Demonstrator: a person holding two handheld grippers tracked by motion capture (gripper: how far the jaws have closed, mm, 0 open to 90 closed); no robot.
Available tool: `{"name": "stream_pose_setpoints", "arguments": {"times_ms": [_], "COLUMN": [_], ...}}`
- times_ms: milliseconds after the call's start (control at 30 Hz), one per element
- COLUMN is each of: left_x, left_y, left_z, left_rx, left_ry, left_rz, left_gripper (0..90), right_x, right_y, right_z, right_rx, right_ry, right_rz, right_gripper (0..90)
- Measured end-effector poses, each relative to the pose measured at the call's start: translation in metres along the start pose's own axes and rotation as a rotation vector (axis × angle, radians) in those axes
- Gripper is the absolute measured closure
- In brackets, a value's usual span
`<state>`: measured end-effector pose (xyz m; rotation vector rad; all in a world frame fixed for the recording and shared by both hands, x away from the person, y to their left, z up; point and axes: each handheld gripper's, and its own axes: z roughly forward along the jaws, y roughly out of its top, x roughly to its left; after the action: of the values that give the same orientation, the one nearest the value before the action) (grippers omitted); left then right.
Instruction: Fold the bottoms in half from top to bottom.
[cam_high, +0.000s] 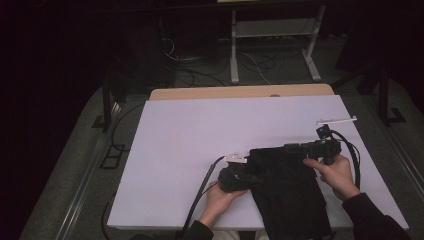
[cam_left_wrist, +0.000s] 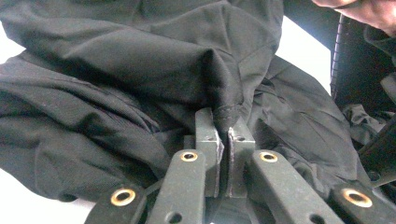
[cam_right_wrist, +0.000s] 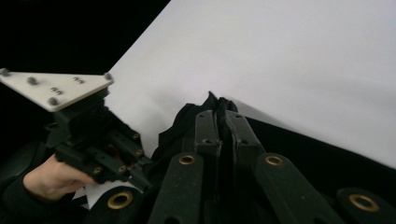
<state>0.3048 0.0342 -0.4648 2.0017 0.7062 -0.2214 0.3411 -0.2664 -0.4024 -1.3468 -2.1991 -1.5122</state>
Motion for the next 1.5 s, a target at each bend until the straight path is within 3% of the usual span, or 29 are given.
{"name": "stream_pose_setpoints", "arguments": {"times_ms": [367, 633, 1167, 1300, 1433, 1500], "left_x": [0.0, -0.002, -0.003, -0.004, -0.014, -0.017], "left_y": [0.0, 0.0, 0.0, 0.002, 0.008, 0.01], "left_z": [0.002, 0.003, 0.003, 0.0, -0.011, -0.017], "left_rx": [0.0, 0.003, 0.002, 0.023, 0.048, 0.05], "left_ry": [0.004, 0.011, 0.013, 0.013, 0.116, 0.129], "left_rz": [-0.003, 0.01, 0.011, 0.032, 0.116, 0.148], "left_gripper": [85.5, 85.5, 84.1, 76.3, 57.3, 46.5], "right_x": [0.012, 0.021, 0.033, 0.032, 0.03, 0.031], "right_y": [-0.02, -0.034, -0.066, -0.071, -0.076, -0.077], "right_z": [-0.017, -0.026, -0.038, -0.041, -0.044, -0.046], "right_rx": [-0.023, -0.012, 0.073, 0.085, 0.095, 0.097], "right_ry": [0.066, 0.109, 0.171, 0.171, 0.178, 0.182], "right_rz": [0.016, 0.015, 0.011, 0.019, 0.029, 0.024], "right_gripper": [83.3, 83.3, 83.3, 83.3, 83.3, 83.3]}}
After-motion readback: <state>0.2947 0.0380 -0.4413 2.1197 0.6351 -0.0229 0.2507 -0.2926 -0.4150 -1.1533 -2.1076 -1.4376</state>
